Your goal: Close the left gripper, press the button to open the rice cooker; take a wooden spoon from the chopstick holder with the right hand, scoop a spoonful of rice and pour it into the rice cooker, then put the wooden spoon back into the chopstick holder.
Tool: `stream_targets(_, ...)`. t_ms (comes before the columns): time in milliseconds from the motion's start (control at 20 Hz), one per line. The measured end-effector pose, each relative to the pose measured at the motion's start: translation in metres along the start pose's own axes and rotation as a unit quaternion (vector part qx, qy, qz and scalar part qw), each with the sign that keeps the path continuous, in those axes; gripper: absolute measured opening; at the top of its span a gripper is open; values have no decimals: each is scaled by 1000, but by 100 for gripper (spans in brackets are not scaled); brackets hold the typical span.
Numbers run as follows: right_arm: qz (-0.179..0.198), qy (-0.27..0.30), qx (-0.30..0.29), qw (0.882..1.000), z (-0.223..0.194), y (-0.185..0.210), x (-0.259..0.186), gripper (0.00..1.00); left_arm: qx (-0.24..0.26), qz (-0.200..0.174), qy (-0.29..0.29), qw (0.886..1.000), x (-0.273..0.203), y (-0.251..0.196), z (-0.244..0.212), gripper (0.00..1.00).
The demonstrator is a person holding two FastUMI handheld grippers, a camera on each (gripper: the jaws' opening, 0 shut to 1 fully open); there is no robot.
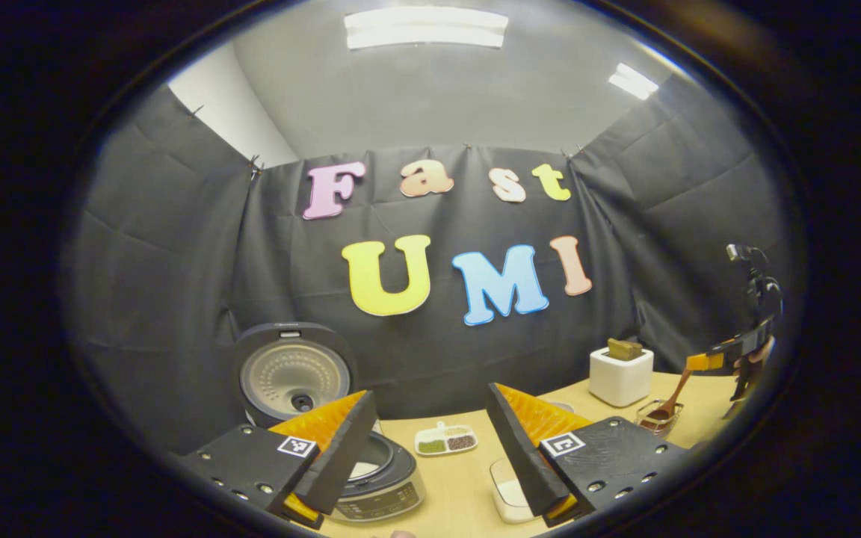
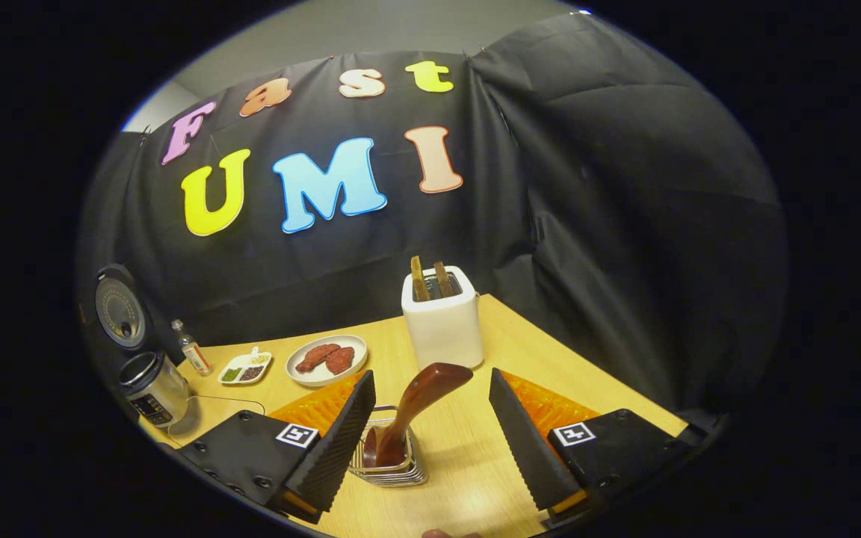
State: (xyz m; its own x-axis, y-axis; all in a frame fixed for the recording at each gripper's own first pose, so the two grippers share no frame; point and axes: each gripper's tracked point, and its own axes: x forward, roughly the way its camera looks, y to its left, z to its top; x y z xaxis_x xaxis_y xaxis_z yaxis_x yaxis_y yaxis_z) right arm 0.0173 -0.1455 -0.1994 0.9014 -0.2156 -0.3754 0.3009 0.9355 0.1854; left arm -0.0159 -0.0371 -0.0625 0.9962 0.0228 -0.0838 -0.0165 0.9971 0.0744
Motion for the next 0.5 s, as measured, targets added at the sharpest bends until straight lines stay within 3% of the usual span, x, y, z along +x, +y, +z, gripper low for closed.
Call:
stream_targets(200,11,8,5,1000,-10,9,17,98,-39,-7,25,999,5,-1,-24,93)
stream_targets(500,34,27,26,999,-18,24,49,98,-50,31,47,997,2,26,-45,92)
